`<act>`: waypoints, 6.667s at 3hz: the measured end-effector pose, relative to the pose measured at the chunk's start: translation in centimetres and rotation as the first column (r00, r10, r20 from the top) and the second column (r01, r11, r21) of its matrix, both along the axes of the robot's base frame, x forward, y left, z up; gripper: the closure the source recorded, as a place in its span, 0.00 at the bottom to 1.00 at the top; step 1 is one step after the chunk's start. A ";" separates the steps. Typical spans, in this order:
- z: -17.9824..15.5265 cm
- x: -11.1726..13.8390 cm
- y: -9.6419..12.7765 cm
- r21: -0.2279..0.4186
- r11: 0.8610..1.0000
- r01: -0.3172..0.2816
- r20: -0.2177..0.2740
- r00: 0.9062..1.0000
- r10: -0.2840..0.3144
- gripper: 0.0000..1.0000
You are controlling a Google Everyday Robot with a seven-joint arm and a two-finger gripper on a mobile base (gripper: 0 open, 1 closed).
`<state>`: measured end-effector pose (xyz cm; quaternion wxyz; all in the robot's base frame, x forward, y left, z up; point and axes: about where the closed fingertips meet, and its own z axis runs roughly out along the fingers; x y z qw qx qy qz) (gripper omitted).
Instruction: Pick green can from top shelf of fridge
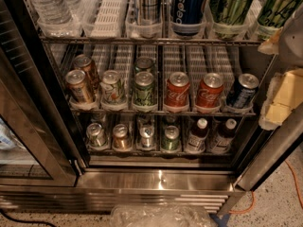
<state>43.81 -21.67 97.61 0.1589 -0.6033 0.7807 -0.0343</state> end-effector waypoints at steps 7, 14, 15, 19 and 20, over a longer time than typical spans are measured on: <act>-3.7 -0.3 -1.3 0.431 0.902 -0.009 0.127 0.991 -0.051 0.00; 0.6 -2.6 6.9 0.860 0.509 -0.032 0.188 0.947 -0.259 0.00; -1.0 -0.3 7.8 0.865 0.499 -0.051 0.253 0.903 -0.347 0.00; -2.2 2.9 10.2 0.879 0.472 -0.067 0.348 0.766 -0.540 0.00; -2.8 3.6 7.8 0.893 0.449 -0.007 0.339 0.667 -0.663 0.00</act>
Offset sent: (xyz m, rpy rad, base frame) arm 0.0002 -0.0011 0.0003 0.0198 -0.0096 -0.0509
